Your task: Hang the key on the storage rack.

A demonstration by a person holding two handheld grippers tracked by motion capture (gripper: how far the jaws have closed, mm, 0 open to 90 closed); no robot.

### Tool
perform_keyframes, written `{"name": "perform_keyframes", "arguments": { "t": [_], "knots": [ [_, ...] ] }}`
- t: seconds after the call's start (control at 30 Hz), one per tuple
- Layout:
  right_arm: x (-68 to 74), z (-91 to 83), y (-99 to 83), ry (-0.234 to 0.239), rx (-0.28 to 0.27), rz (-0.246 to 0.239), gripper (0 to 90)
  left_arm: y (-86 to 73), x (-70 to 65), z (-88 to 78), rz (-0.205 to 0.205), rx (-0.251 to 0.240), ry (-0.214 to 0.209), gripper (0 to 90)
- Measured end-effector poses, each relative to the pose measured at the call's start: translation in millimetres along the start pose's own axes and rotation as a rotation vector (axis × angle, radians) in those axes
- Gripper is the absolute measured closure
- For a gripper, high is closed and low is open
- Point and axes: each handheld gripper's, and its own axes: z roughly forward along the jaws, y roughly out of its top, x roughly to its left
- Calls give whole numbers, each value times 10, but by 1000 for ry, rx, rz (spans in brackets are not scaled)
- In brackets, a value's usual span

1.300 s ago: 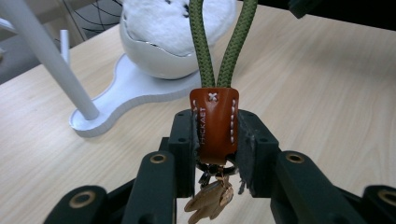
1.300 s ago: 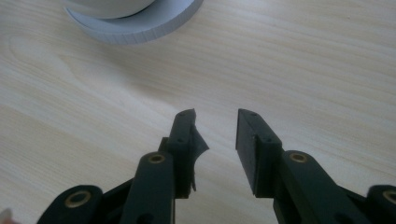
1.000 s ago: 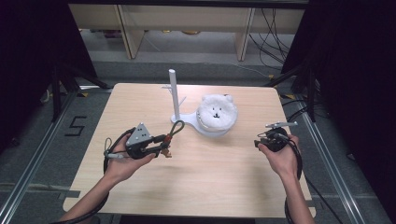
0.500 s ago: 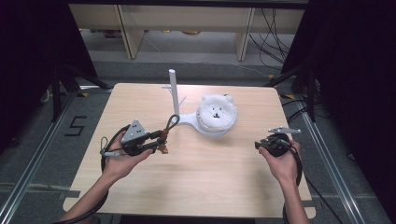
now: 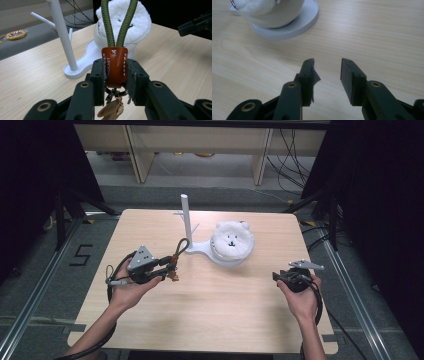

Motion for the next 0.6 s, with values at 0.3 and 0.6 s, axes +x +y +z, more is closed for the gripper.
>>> {"name": "perform_keyframes", "arguments": {
  "t": [0.3,0.6],
  "knots": [
    [4,25,-82,4,-58,11,627,20,50,-5,-9,-9,21,689],
    [8,11,-107,-8,-75,16,626,32,102,26,-28,-32,34,689]
  ]
}}
